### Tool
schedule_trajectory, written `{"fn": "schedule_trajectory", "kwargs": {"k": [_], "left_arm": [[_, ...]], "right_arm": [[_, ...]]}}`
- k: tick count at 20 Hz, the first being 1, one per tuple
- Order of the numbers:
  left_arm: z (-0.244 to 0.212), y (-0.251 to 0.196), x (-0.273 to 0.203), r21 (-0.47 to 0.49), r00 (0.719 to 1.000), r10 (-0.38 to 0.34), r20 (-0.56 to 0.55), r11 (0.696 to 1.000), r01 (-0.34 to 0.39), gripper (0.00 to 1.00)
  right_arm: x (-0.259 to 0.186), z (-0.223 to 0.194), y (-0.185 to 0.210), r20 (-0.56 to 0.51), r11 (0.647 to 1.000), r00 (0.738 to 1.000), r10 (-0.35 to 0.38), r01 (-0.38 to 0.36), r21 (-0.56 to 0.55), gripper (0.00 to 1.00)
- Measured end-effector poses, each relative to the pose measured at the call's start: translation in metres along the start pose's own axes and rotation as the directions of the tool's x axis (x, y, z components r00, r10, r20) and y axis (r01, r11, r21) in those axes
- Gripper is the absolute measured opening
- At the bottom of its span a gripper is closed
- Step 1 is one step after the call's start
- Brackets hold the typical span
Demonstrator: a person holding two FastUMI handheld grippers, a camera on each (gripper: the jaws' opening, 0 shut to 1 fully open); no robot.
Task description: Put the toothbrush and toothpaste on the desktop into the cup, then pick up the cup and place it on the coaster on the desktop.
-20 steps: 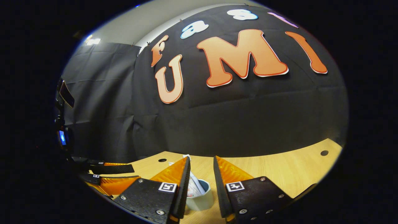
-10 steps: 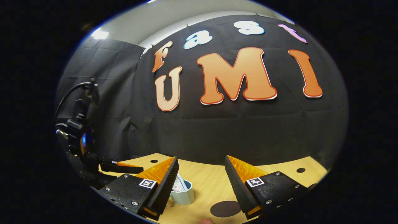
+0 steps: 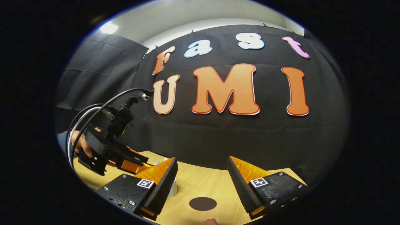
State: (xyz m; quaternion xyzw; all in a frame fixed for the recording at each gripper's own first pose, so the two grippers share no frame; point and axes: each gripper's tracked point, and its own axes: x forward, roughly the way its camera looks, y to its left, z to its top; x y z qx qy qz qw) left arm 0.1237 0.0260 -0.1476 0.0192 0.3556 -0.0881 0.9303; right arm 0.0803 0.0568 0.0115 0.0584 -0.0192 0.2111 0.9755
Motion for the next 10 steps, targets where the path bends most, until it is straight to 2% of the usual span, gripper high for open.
{"fn": "schedule_trajectory", "kwargs": {"k": [4,7,10], "left_arm": [[-0.016,0.005,0.009,-0.016,0.987,0.019,-0.160,1.000,-0.022,0.97],[-0.035,0.000,0.014,-0.028,0.956,0.000,-0.295,1.000,-0.009,0.98],[-0.052,-0.004,0.029,-0.050,0.932,-0.001,-0.363,0.999,-0.018,0.98]], "right_arm": [[-0.026,0.002,-0.020,0.003,1.000,1.000,-0.028,0.028,-0.003,0.96],[-0.042,0.001,-0.031,0.001,0.999,0.999,-0.042,0.042,-0.004,0.96],[-0.053,-0.001,-0.035,0.000,0.999,0.999,-0.044,0.044,0.003,0.96]]}}
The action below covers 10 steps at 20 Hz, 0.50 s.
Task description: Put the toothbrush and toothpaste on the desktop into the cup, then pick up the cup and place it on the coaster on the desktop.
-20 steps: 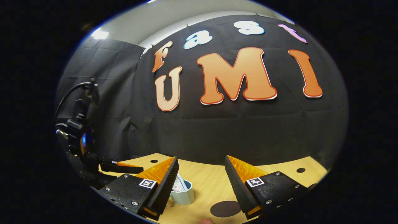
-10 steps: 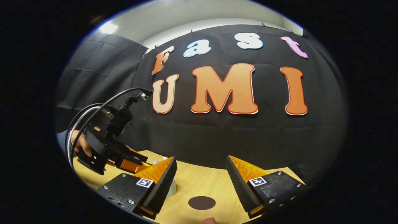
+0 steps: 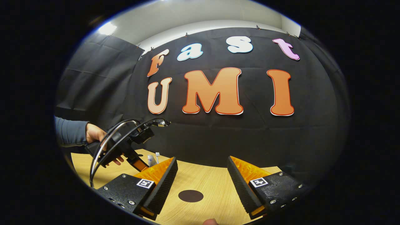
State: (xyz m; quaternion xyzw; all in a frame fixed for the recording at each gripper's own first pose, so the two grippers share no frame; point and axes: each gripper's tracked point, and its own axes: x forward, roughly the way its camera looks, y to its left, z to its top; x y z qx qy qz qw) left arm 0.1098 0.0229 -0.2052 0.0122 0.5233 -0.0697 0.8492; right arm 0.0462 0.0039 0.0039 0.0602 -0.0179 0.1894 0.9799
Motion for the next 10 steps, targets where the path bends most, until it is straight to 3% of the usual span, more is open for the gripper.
{"fn": "schedule_trajectory", "kwargs": {"k": [4,5,8,10], "left_arm": [[-0.018,0.003,0.022,-0.005,0.993,0.022,-0.119,1.000,-0.023,0.98],[-0.017,0.006,0.023,0.004,0.990,0.036,-0.135,0.999,-0.036,0.98],[-0.019,0.007,0.032,0.006,0.985,0.043,-0.168,0.999,-0.043,0.90],[-0.024,0.003,0.035,-0.002,0.977,0.048,-0.206,0.999,-0.049,0.71]], "right_arm": [[-0.011,-0.007,-0.003,-0.012,1.000,1.000,-0.001,0.001,-0.002,0.96],[-0.012,-0.008,-0.003,-0.012,1.000,1.000,0.003,-0.002,0.005,1.00],[-0.019,-0.015,-0.005,-0.026,1.000,1.000,0.003,-0.003,0.019,0.96],[-0.022,-0.019,-0.009,-0.034,1.000,0.999,-0.005,0.006,0.030,0.96]]}}
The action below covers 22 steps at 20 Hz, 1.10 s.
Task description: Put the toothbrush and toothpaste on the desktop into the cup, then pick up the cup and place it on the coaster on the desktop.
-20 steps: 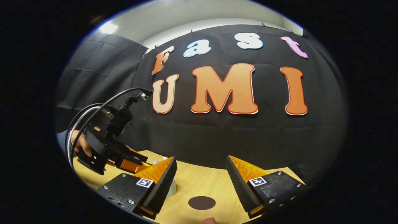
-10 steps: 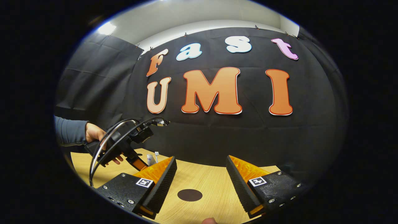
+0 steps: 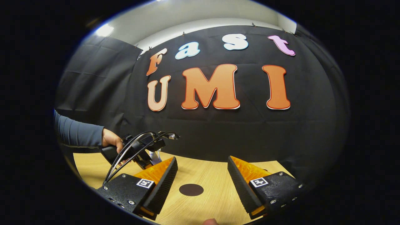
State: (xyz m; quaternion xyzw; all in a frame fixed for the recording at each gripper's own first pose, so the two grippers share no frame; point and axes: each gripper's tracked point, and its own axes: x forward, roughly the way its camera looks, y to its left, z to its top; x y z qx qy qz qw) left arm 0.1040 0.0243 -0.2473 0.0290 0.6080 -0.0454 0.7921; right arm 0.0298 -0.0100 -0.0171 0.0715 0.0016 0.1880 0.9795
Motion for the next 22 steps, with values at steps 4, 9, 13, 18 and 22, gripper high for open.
{"fn": "schedule_trajectory", "kwargs": {"k": [4,9,13,18,22], "left_arm": [[-0.004,-0.003,0.010,-0.037,1.000,0.012,-0.020,0.999,-0.013,0.41],[0.014,-0.015,0.023,-0.051,1.000,0.007,0.012,0.999,-0.007,0.26],[0.024,-0.022,0.000,-0.054,0.999,-0.009,0.042,0.998,0.011,0.24],[0.060,-0.031,-0.057,-0.008,0.994,-0.025,0.110,1.000,0.026,0.24],[0.100,-0.046,-0.101,0.046,0.988,-0.053,0.144,0.998,0.046,0.24]], "right_arm": [[-0.006,0.000,0.000,0.005,1.000,1.000,-0.003,0.003,0.026,0.96],[-0.011,-0.002,-0.003,0.000,0.999,1.000,-0.017,0.017,0.028,0.96],[-0.016,0.003,-0.005,0.011,0.999,1.000,-0.026,0.026,0.019,0.96],[-0.030,0.006,-0.006,0.011,0.999,0.999,-0.045,0.045,-0.005,0.96],[-0.043,0.006,-0.011,0.016,0.998,0.998,-0.061,0.061,-0.013,0.96]]}}
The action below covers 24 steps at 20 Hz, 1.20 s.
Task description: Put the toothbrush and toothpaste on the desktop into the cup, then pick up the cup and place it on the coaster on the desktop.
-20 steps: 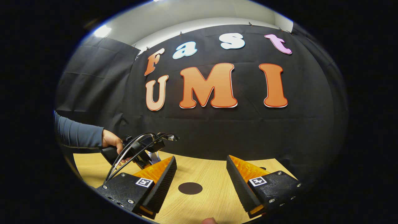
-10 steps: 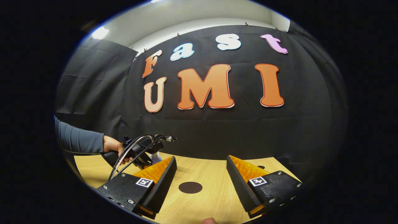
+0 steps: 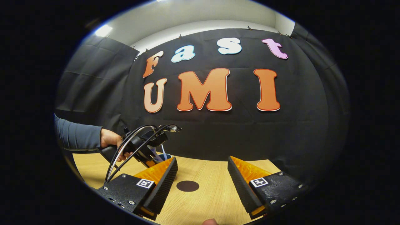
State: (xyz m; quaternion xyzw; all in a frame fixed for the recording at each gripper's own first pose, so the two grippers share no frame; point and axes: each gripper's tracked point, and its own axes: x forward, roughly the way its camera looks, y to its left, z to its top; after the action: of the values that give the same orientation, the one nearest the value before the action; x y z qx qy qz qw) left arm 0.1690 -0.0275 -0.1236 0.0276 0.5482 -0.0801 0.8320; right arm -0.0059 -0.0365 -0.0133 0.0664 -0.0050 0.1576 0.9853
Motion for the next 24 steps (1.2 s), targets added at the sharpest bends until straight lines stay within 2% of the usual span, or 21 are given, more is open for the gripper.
{"fn": "schedule_trajectory", "kwargs": {"k": [1,2,4,5,11,15,16,18,19,20,21,23,24], "left_arm": [[0.010,-0.007,-0.006,0.016,1.000,-0.015,0.005,1.000,0.015,0.24],[0.015,-0.012,0.005,0.025,1.000,-0.027,0.006,0.999,0.026,0.30],[0.003,-0.009,0.036,0.050,0.999,-0.038,0.007,0.998,0.038,0.29],[0.025,-0.023,0.021,0.058,0.999,-0.045,0.004,0.997,0.045,0.29],[0.019,-0.058,0.067,0.087,0.998,-0.058,-0.030,0.994,0.061,0.29],[0.036,-0.046,0.066,0.079,0.996,-0.044,-0.077,0.996,0.050,0.29],[0.028,-0.046,0.067,0.078,0.995,-0.044,-0.087,0.996,0.050,0.31],[0.037,-0.046,0.066,0.082,0.998,-0.036,-0.042,0.996,0.040,0.34],[0.048,-0.042,0.059,0.099,1.000,-0.018,-0.009,0.995,0.019,0.29],[0.055,-0.042,0.055,0.113,1.000,-0.015,0.008,0.993,0.013,0.23],[0.058,-0.043,0.052,0.121,1.000,-0.015,0.017,0.993,0.013,0.29],[0.057,-0.046,0.049,0.122,0.999,-0.028,0.025,0.992,0.025,0.31],[0.053,-0.047,0.046,0.117,0.999,-0.038,0.021,0.992,0.035,0.48]], "right_arm": [[-0.004,0.000,-0.002,-0.005,1.000,1.000,-0.009,0.009,-0.006,0.96],[-0.006,0.000,-0.004,-0.007,1.000,1.000,-0.015,0.015,-0.009,0.96],[-0.014,-0.001,-0.011,-0.010,0.999,0.999,-0.031,0.031,-0.011,0.96],[-0.018,0.000,-0.014,-0.011,0.999,0.999,-0.037,0.037,-0.012,0.96],[-0.038,-0.009,-0.043,-0.024,0.995,0.995,-0.100,0.100,-0.020,0.96],[-0.044,-0.015,-0.056,-0.030,0.992,0.992,-0.123,0.123,0.000,0.96],[-0.045,-0.017,-0.058,-0.031,0.992,0.992,-0.126,0.126,0.003,0.96],[-0.044,-0.021,-0.060,-0.036,0.991,0.991,-0.130,0.130,0.011,0.96],[-0.044,-0.021,-0.060,-0.041,0.991,0.990,-0.132,0.133,0.014,1.00],[-0.044,-0.022,-0.061,-0.046,0.991,0.990,-0.134,0.135,0.017,0.96],[-0.044,-0.024,-0.060,-0.049,0.991,0.990,-0.132,0.133,0.021,0.96],[-0.043,-0.021,-0.057,-0.042,0.991,0.991,-0.130,0.132,0.032,0.96],[-0.043,-0.022,-0.054,-0.042,0.991,0.991,-0.128,0.129,0.035,0.96]]}}
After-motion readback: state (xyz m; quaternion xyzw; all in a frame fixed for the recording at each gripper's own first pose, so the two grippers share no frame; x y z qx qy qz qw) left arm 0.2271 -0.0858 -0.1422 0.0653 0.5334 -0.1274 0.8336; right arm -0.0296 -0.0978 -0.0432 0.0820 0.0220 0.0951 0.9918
